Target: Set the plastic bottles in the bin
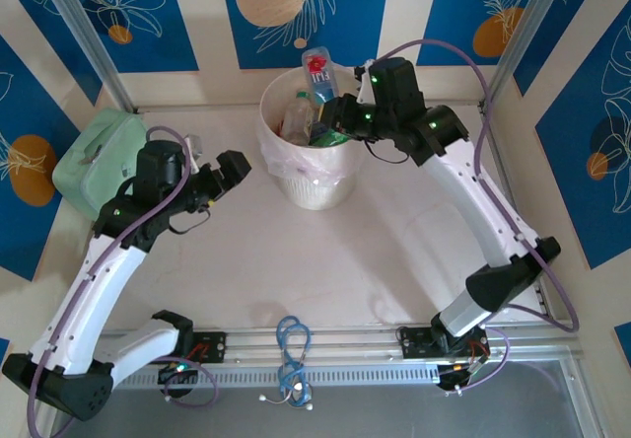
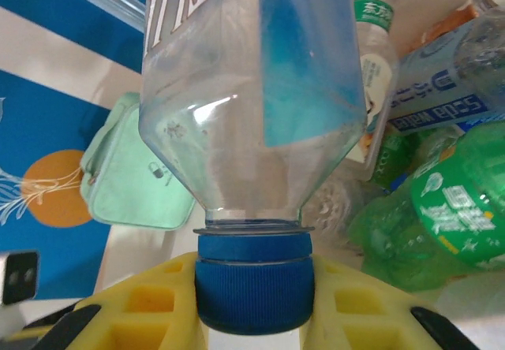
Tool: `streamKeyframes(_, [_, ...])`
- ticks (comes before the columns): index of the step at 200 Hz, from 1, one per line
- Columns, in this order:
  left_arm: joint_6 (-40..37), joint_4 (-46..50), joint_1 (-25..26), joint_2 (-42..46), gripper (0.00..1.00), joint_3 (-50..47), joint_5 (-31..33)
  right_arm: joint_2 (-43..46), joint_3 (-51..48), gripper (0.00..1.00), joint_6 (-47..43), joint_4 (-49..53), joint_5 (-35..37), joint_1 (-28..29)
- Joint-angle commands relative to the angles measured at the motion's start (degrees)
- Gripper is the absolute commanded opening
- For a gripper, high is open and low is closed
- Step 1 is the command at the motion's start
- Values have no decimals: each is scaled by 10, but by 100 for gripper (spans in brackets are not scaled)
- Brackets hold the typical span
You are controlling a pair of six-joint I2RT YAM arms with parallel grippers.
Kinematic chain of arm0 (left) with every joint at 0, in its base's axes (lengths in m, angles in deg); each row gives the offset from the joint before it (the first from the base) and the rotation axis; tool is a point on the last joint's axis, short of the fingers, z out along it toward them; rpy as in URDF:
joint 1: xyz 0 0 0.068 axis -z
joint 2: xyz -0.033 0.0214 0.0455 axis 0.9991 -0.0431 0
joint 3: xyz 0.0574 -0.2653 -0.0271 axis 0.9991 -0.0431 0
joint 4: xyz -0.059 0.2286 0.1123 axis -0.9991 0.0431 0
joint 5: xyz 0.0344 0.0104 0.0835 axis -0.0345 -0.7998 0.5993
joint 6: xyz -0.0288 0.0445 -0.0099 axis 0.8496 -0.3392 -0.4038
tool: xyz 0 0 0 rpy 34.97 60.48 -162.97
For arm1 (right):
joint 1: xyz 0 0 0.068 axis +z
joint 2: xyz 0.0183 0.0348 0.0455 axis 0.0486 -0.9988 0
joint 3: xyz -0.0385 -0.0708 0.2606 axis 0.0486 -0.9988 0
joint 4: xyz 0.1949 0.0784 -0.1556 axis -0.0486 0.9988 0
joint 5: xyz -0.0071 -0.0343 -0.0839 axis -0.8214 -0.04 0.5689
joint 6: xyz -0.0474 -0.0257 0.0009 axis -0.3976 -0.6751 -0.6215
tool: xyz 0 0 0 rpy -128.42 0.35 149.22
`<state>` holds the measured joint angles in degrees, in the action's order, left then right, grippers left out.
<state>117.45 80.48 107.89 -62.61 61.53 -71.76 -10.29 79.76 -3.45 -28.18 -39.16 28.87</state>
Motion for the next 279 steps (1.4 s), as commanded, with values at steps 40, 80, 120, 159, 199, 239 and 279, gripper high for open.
streamKeyframes(40, [-71,40,-7,7,100,-3,45,-62,34,52,64,5,48,2])
streamKeyframes(80, [-92,45,-8,4,100,0,52,-45,22,71,55,-1,80,15])
streamKeyframes(120, [-117,64,-9,13,100,14,84,-5,21,71,25,10,114,42])
streamKeyframes(159, [-161,90,-9,28,100,45,145,70,-22,72,0,37,155,61])
streamKeyframes(199, [-191,98,-10,45,100,52,218,185,-124,61,-19,38,169,60])
streamKeyframes(239, [-298,-6,-10,105,100,-64,344,313,-273,75,-46,50,282,74])
streamKeyframes(279, [-331,-188,-10,115,100,-289,456,483,-576,99,18,-29,406,20])
